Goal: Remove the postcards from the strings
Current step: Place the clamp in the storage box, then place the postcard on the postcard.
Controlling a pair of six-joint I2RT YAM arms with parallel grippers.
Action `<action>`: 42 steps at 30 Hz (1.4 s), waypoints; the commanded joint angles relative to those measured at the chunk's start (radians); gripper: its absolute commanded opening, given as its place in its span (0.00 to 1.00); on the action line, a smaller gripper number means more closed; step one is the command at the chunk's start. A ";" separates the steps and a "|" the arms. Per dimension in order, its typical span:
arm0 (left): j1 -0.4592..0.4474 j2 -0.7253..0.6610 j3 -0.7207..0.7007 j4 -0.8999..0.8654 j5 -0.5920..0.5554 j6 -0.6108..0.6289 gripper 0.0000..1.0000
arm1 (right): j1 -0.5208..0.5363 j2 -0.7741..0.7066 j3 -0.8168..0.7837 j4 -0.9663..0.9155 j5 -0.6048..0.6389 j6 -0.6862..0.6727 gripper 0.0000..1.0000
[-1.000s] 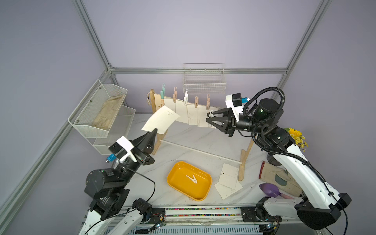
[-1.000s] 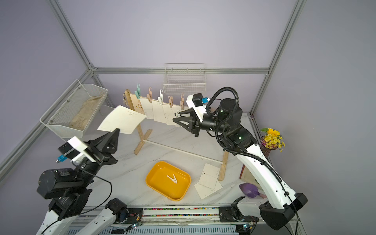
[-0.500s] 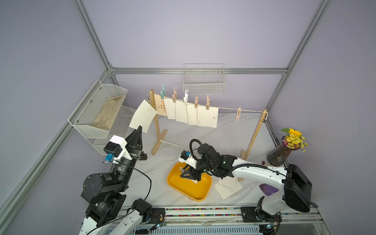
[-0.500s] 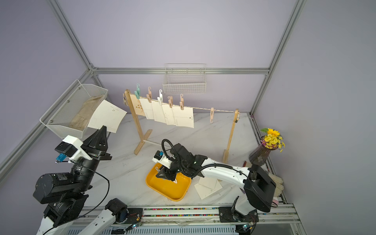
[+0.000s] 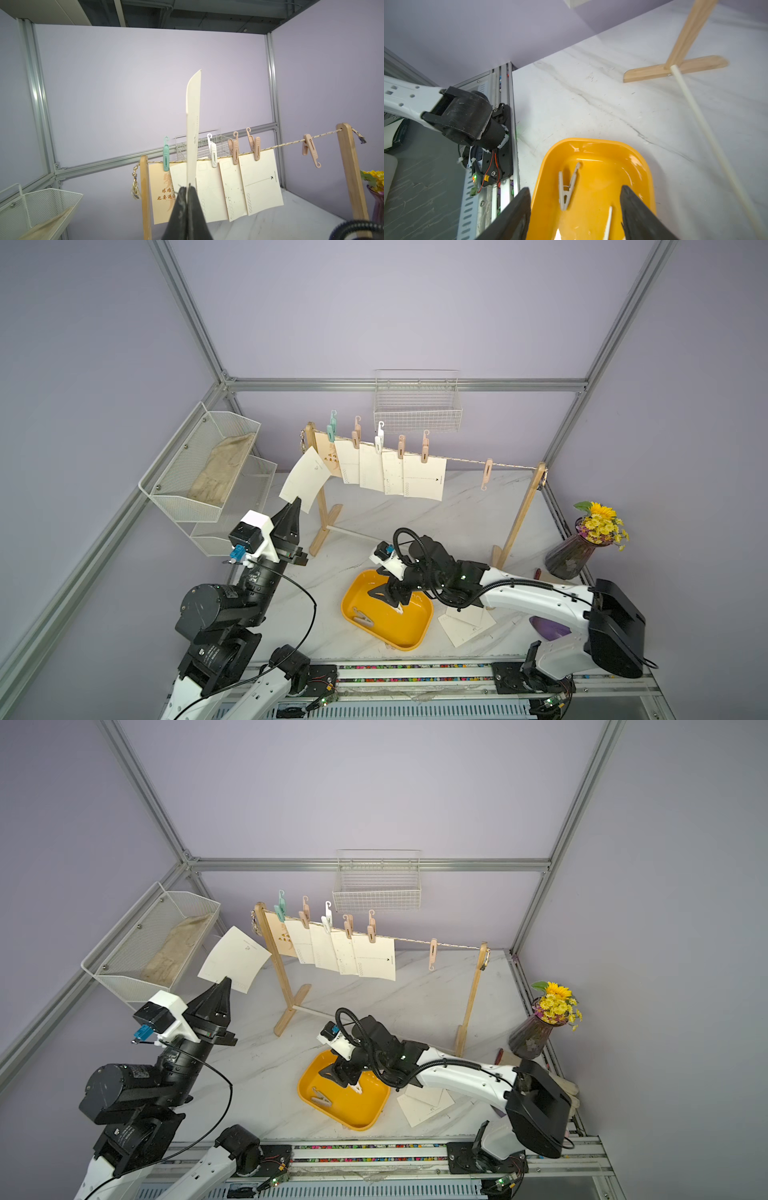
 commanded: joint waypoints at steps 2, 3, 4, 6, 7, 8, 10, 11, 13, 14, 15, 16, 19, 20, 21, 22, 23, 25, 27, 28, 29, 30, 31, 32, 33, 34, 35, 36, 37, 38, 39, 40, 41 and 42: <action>-0.002 0.113 0.087 -0.108 0.263 -0.033 0.00 | -0.040 -0.287 -0.105 0.022 0.387 0.081 0.72; -0.002 0.143 0.100 -0.132 0.336 -0.039 0.00 | -0.057 -0.355 -0.127 0.007 0.450 0.106 0.72; -0.001 0.168 0.116 -0.161 0.405 -0.041 0.00 | -0.070 -0.406 -0.143 -0.004 0.499 0.133 0.72; -0.002 0.228 0.142 -0.209 0.566 -0.070 0.00 | -0.106 -0.500 -0.161 -0.041 0.576 0.187 0.72; -0.002 0.255 0.149 -0.220 0.625 -0.090 0.00 | -0.116 -0.524 -0.157 -0.068 0.620 0.209 0.72; -0.003 0.285 0.154 -0.226 0.688 -0.125 0.00 | -0.124 -0.543 -0.149 -0.095 0.672 0.225 0.72; -0.025 0.338 0.154 -0.228 0.764 -0.175 0.00 | -0.125 -0.571 -0.134 -0.120 0.764 0.224 0.72; -0.054 0.365 0.152 -0.234 0.762 -0.193 0.00 | -0.125 -0.589 -0.125 -0.123 0.804 0.219 0.72; -0.111 0.424 0.154 -0.258 0.761 -0.223 0.00 | -0.125 -0.627 -0.105 -0.116 0.846 0.205 0.72; -0.146 0.458 0.158 -0.269 0.764 -0.238 0.00 | -0.125 -0.651 -0.096 -0.104 0.860 0.191 0.72; -0.179 0.492 0.157 -0.269 0.771 -0.253 0.00 | -0.125 -0.674 -0.088 -0.091 0.866 0.177 0.72; -0.214 0.524 0.157 -0.268 0.765 -0.276 0.00 | -0.125 -0.691 -0.082 -0.081 0.874 0.170 0.72; -0.310 0.621 0.156 -0.251 0.733 -0.350 0.00 | -0.126 -0.738 -0.067 -0.051 0.876 0.136 0.71; -0.340 0.652 0.149 -0.235 0.710 -0.406 0.00 | -0.125 -0.749 -0.062 -0.046 0.873 0.126 0.70; -0.358 0.674 0.139 -0.214 0.694 -0.446 0.00 | -0.125 -0.758 -0.056 -0.048 0.869 0.122 0.70; -0.375 0.700 0.125 -0.179 0.677 -0.507 0.00 | -0.126 -0.766 -0.049 -0.046 0.868 0.112 0.70; -0.388 0.726 0.111 -0.152 0.669 -0.561 0.00 | -0.125 -0.775 -0.043 -0.041 0.868 0.106 0.70; -0.400 0.775 0.109 -0.145 0.649 -0.648 0.00 | -0.126 -0.793 -0.032 -0.019 0.856 0.088 0.70; -0.413 0.820 0.104 -0.142 0.623 -0.732 0.00 | -0.125 -0.803 -0.020 0.010 0.845 0.064 0.69; -0.431 0.841 0.100 -0.141 0.600 -0.774 0.00 | -0.125 -0.801 -0.009 0.017 0.833 0.059 0.69; -0.452 0.865 0.101 -0.139 0.585 -0.805 0.00 | -0.125 -0.796 0.001 0.020 0.819 0.051 0.70; -0.468 0.891 0.107 -0.139 0.574 -0.821 0.00 | -0.125 -0.790 0.012 0.021 0.808 0.046 0.69; -0.490 0.930 0.120 -0.145 0.563 -0.835 0.00 | -0.125 -0.783 0.023 0.017 0.794 0.048 0.69; -0.504 0.956 0.137 -0.156 0.554 -0.847 0.00 | -0.125 -0.778 0.027 0.018 0.778 0.049 0.69; -0.515 0.978 0.153 -0.166 0.545 -0.857 0.00 | -0.126 -0.775 0.027 0.021 0.767 0.050 0.70; -0.525 1.002 0.167 -0.175 0.534 -0.873 0.00 | -0.125 -0.773 0.027 0.022 0.760 0.055 0.69; -0.531 1.025 0.174 -0.179 0.532 -0.892 0.00 | -0.125 -0.774 0.026 0.026 0.754 0.058 0.70; -0.535 1.047 0.179 -0.179 0.534 -0.911 0.00 | -0.126 -0.775 0.023 0.033 0.750 0.060 0.70; -0.534 1.070 0.180 -0.182 0.536 -0.932 0.00 | -0.125 -0.777 0.020 0.040 0.748 0.062 0.70; -0.534 1.087 0.178 -0.180 0.536 -0.953 0.00 | -0.125 -0.779 0.019 0.043 0.743 0.066 0.70; -0.534 1.102 0.176 -0.173 0.535 -0.966 0.00 | -0.125 -0.781 0.017 0.046 0.736 0.067 0.70; -0.534 1.120 0.179 -0.171 0.534 -0.977 0.00 | -0.126 -0.781 0.015 0.048 0.731 0.071 0.70; -0.535 1.137 0.186 -0.165 0.535 -0.983 0.00 | -0.126 -0.783 0.018 0.045 0.725 0.077 0.70; -0.536 1.153 0.195 -0.165 0.539 -0.986 0.00 | -0.126 -0.784 0.015 0.046 0.721 0.081 0.70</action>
